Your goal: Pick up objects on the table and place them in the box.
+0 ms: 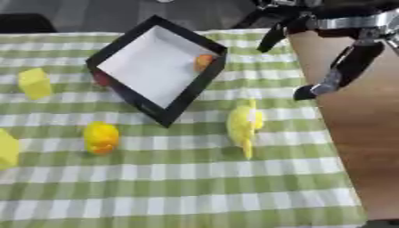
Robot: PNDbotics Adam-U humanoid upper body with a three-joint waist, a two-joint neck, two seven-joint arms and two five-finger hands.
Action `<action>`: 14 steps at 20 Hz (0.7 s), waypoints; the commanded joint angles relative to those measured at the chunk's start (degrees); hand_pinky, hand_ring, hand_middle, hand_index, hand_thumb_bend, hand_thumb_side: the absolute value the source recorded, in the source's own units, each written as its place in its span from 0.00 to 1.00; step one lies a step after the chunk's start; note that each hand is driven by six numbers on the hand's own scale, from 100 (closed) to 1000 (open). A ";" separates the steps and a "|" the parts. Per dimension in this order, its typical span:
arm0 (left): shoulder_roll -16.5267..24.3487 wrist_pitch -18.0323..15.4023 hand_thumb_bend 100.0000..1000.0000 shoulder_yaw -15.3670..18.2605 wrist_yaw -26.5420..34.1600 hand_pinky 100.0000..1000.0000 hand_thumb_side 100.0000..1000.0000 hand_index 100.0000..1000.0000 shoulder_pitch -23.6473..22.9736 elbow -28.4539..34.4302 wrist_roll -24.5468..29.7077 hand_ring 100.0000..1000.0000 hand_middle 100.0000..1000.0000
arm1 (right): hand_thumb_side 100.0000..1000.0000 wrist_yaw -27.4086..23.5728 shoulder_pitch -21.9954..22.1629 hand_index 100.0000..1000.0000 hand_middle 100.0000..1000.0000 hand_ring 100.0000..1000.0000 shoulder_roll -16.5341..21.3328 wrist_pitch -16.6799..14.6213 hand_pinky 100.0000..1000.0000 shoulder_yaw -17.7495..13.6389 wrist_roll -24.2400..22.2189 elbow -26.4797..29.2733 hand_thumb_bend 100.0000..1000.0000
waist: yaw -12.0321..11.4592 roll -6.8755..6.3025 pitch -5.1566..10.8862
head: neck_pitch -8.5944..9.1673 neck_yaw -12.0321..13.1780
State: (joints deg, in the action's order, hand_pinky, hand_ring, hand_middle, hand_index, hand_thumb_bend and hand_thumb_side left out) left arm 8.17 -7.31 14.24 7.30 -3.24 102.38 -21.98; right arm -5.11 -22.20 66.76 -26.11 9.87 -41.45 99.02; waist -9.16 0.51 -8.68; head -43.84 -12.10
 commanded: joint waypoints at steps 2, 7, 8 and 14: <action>1.65 -0.08 0.38 -0.17 -0.13 0.89 0.64 0.77 0.34 0.62 0.29 0.52 0.62 | 0.16 1.47 -0.41 0.84 0.82 0.91 2.46 -2.44 0.93 1.18 -2.25 1.83 0.41 | -0.17 0.66 0.72 | -0.28 -0.32; 1.60 -0.06 0.38 -0.41 0.04 0.89 0.65 0.77 0.47 0.53 0.56 0.52 0.62 | 0.17 2.98 -1.70 0.82 0.79 0.89 0.77 -1.20 0.92 3.95 -0.57 1.10 0.40 | -0.44 0.50 0.23 | -0.28 -0.79; 1.59 -0.06 0.38 -0.44 0.08 0.89 0.65 0.77 0.49 0.52 0.61 0.52 0.62 | 0.17 3.38 -2.02 0.81 0.78 0.88 0.21 -0.79 0.91 4.57 -0.22 0.78 0.39 | -0.52 0.45 0.13 | -0.28 -0.85; 1.45 -0.06 0.37 -0.56 0.23 0.89 0.65 0.77 0.59 0.48 0.74 0.52 0.62 | 0.18 7.52 -3.39 0.80 0.77 0.87 -2.63 0.03 0.90 7.81 0.76 -1.25 0.39 | -0.83 0.32 -0.30 | -0.28 -1.01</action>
State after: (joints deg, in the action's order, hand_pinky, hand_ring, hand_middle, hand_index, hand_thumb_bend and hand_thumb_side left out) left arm 8.41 -7.29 13.79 7.44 -3.00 102.09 -21.47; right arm 1.39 -24.75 63.30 -25.87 17.70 -40.60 98.17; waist -9.94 0.51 -8.76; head -43.84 -12.90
